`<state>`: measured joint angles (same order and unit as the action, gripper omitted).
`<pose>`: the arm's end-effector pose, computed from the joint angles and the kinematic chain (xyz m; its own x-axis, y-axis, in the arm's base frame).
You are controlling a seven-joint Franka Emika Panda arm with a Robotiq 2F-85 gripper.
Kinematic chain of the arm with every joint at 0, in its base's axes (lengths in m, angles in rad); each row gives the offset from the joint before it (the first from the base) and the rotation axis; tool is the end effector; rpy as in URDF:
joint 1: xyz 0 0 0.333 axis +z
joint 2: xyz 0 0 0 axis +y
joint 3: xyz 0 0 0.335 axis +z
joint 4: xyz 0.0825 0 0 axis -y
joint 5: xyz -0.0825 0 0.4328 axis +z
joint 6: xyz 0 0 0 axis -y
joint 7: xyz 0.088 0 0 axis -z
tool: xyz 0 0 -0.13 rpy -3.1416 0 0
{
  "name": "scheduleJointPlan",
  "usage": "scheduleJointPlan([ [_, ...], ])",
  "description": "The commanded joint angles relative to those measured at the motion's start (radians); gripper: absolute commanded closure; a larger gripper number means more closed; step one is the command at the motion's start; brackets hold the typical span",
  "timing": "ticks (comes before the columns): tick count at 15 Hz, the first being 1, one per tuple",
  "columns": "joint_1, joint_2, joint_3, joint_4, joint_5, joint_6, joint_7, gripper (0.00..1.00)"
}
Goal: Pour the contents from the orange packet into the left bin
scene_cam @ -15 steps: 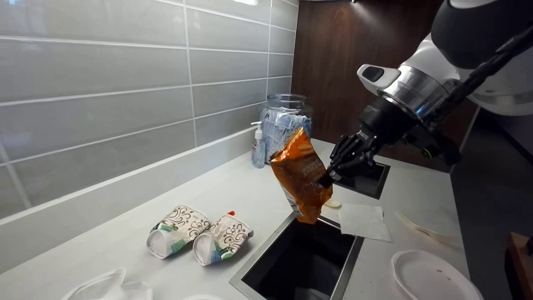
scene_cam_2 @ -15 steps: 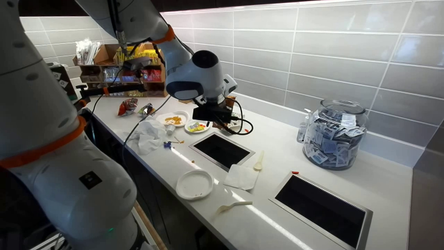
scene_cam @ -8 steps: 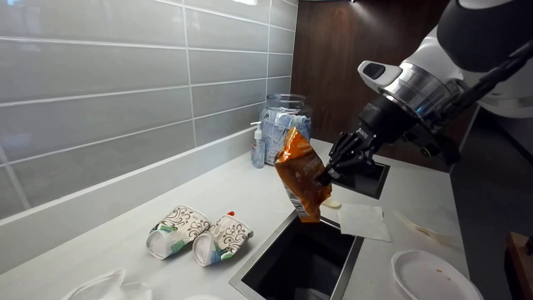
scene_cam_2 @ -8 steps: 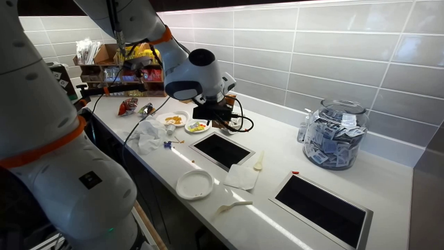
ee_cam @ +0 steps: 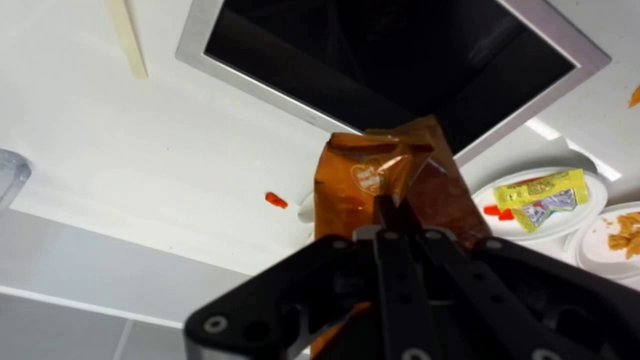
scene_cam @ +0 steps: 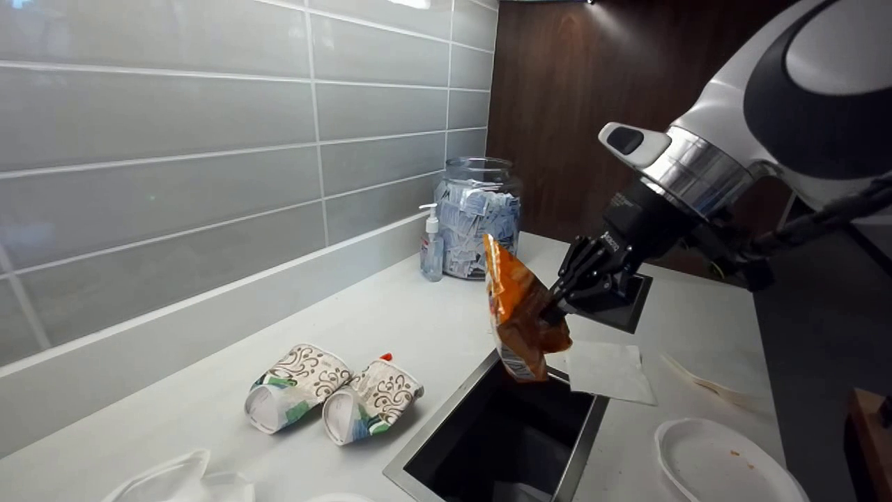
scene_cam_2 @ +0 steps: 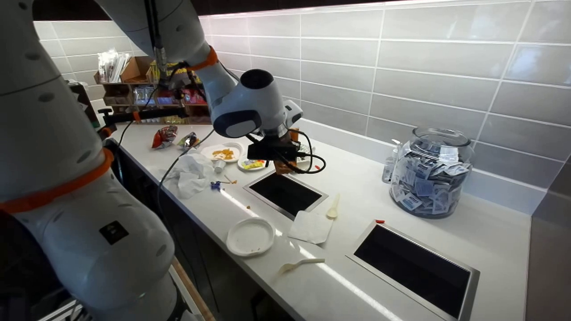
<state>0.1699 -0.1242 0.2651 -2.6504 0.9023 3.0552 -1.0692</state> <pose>0.4572 0.1435 0.2852 0.6764 0.5162 0.5255 0.5735 -0.8167 0.0641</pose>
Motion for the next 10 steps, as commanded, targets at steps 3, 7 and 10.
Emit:
scheduleJointPlan([
  [3,-0.019,-0.017,0.005,-0.009,-0.062,-0.063,0.068,1.0],
  [7,0.022,-0.058,-0.028,0.039,0.074,-0.139,-0.025,1.0],
  [10,-0.055,-0.01,0.02,-0.004,-0.126,-0.049,0.179,1.0],
])
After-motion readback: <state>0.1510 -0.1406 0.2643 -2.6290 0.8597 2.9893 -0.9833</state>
